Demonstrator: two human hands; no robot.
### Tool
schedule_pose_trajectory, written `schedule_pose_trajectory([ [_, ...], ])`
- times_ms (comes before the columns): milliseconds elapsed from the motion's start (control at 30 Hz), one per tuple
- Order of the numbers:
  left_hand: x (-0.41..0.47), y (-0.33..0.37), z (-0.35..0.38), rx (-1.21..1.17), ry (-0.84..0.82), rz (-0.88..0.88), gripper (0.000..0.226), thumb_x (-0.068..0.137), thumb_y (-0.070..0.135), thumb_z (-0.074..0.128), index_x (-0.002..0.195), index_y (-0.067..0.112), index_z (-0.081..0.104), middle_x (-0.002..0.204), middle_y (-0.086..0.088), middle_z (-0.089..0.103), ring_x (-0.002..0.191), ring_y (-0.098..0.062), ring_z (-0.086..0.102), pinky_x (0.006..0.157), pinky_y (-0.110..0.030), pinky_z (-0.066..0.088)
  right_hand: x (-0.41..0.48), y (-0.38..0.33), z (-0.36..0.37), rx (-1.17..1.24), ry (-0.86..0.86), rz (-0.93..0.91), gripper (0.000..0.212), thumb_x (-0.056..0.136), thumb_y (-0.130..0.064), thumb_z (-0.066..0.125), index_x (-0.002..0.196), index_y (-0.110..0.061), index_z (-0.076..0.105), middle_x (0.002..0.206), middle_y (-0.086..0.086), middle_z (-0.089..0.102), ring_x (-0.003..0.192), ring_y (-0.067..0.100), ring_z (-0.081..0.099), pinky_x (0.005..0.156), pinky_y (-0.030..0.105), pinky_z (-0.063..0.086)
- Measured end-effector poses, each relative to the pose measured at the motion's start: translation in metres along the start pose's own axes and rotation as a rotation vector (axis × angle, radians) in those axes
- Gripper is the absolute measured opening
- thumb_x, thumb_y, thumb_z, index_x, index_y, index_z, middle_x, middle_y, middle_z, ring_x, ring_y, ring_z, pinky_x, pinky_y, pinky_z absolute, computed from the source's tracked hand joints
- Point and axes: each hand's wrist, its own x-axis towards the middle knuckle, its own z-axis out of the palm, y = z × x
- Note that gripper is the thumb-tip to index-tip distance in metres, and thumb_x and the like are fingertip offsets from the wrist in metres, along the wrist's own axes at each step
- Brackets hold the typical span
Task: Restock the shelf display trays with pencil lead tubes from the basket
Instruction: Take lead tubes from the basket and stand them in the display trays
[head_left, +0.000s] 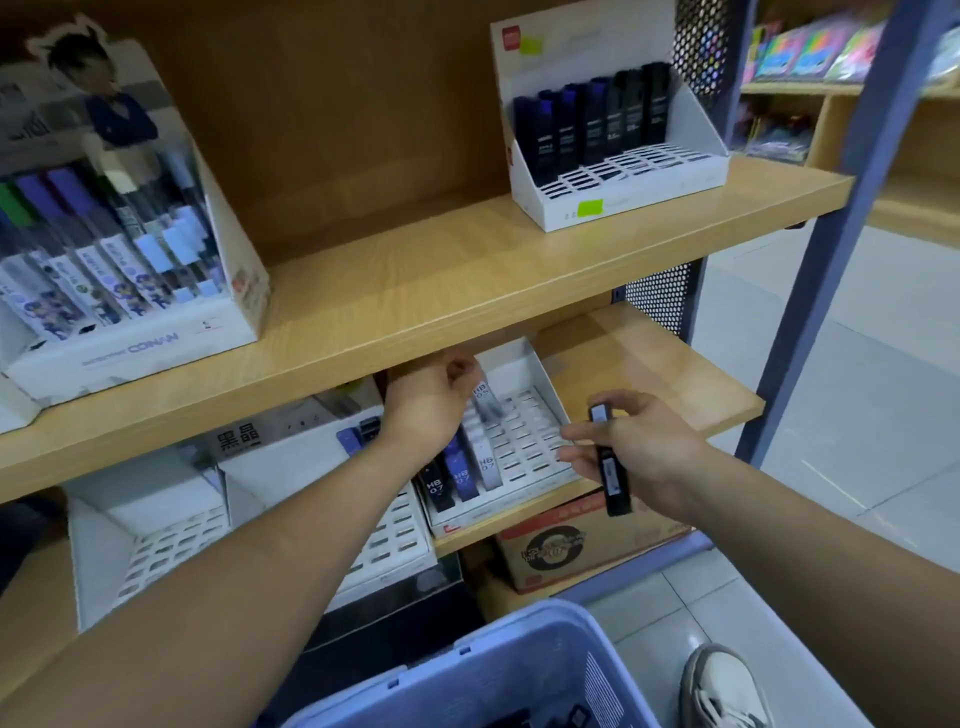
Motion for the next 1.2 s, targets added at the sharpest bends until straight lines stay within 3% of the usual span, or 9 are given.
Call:
schedule_pose_trajectory([
  [67, 0.008, -0.003, 0.006, 0.071, -0.016, 0.011, 0.008, 0.092, 0.023, 0.062, 0.097, 0.019, 0.067, 0.091, 0.005, 0.066, 0.087, -0.017, 0.063, 0.084, -0.037, 0.052, 0.001, 0.001, 0.004, 0.016, -0.031, 0.002, 0.032, 0.093, 0.004, 0.059, 0.118, -0.009, 0.046, 0.106, 0.020, 0.069, 0.087, 0.031, 0.071, 0.075, 0.038, 0.060],
  [267, 0.017, -0.011, 0.012, 0.116, -0.031, 0.021, 0.010, 0.088, 0.022, 0.067, 0.095, 0.019, 0.074, 0.090, 0.014, 0.065, 0.086, -0.007, 0.061, 0.075, -0.018, 0.044, 0.002, 0.000, 0.002, -0.013, -0.076, 0.016, 0.013, 0.100, -0.009, 0.053, 0.112, -0.004, 0.055, 0.098, 0.013, 0.073, 0.069, 0.022, 0.072, 0.060, 0.032, 0.061],
  [433, 0.029, -0.018, 0.014, 0.181, -0.100, 0.028, 0.022, 0.095, 0.023, 0.058, 0.111, 0.018, 0.071, 0.123, 0.008, 0.064, 0.112, -0.011, 0.057, 0.097, -0.020, 0.040, 0.000, -0.002, 0.001, 0.002, -0.117, 0.020, 0.017, 0.100, -0.011, 0.054, 0.114, -0.002, 0.056, 0.085, 0.013, 0.069, 0.063, 0.022, 0.069, 0.056, 0.031, 0.058],
  [667, 0.038, -0.016, 0.021, 0.264, -0.071, -0.034, 0.011, 0.090, 0.025, 0.062, 0.093, 0.023, 0.072, 0.099, 0.003, 0.071, 0.089, -0.019, 0.065, 0.084, -0.033, 0.054, -0.002, -0.003, 0.002, -0.021, -0.163, 0.036, 0.025, 0.097, -0.020, 0.059, 0.113, -0.003, 0.065, 0.075, 0.008, 0.062, 0.053, 0.014, 0.062, 0.047, 0.024, 0.053],
  [767, 0.035, -0.009, 0.019, 0.323, -0.103, -0.004, 0.022, 0.092, 0.023, 0.050, 0.084, 0.036, 0.066, 0.085, 0.009, 0.064, 0.076, -0.017, 0.058, 0.078, -0.026, 0.051, -0.003, -0.003, 0.002, -0.080, -0.149, 0.058, 0.029, 0.103, -0.026, 0.049, 0.108, -0.006, 0.068, 0.065, 0.003, 0.058, 0.050, 0.011, 0.051, 0.041, 0.019, 0.042],
  [833, 0.022, -0.004, 0.018, 0.264, -0.113, 0.035, 0.023, 0.095, 0.020, 0.048, 0.095, 0.036, 0.065, 0.087, 0.013, 0.056, 0.075, -0.012, 0.052, 0.073, -0.017, 0.041, -0.003, -0.004, 0.003, -0.138, -0.136, 0.064, 0.034, 0.104, -0.029, 0.045, 0.104, -0.006, 0.070, 0.059, 0.001, 0.055, 0.048, 0.010, 0.046, 0.038, 0.018, 0.037],
  [933, 0.000, -0.003, 0.016, 0.221, -0.056, 0.111, 0.024, 0.095, 0.017, 0.051, 0.111, 0.023, 0.069, 0.103, 0.009, 0.065, 0.085, -0.006, 0.055, 0.077, -0.013, 0.039, -0.004, -0.003, 0.004, -0.193, -0.117, 0.064, 0.035, 0.103, -0.031, 0.046, 0.102, -0.006, 0.071, 0.054, 0.000, 0.053, 0.045, 0.010, 0.044, 0.037, 0.018, 0.034],
  [1067, 0.013, -0.008, 0.014, 0.259, -0.047, 0.056, 0.022, 0.096, 0.023, 0.051, 0.107, 0.023, 0.070, 0.111, 0.003, 0.068, 0.098, -0.016, 0.063, 0.084, -0.022, 0.048, -0.002, 0.000, 0.005, -0.222, -0.090, 0.058, 0.029, 0.101, -0.028, 0.049, 0.103, -0.006, 0.069, 0.062, 0.001, 0.057, 0.048, 0.010, 0.045, 0.039, 0.019, 0.035],
  [1200, 0.027, -0.009, 0.023, 0.413, -0.144, 0.018, 0.012, 0.090, 0.028, 0.055, 0.085, 0.025, 0.065, 0.096, 0.000, 0.070, 0.085, -0.019, 0.064, 0.069, -0.026, 0.051, 0.003, 0.007, 0.010, -0.251, -0.104, 0.045, 0.012, 0.090, -0.015, 0.068, 0.100, -0.012, 0.063, 0.084, 0.009, 0.060, 0.058, 0.011, 0.045, 0.045, 0.021, 0.037],
])
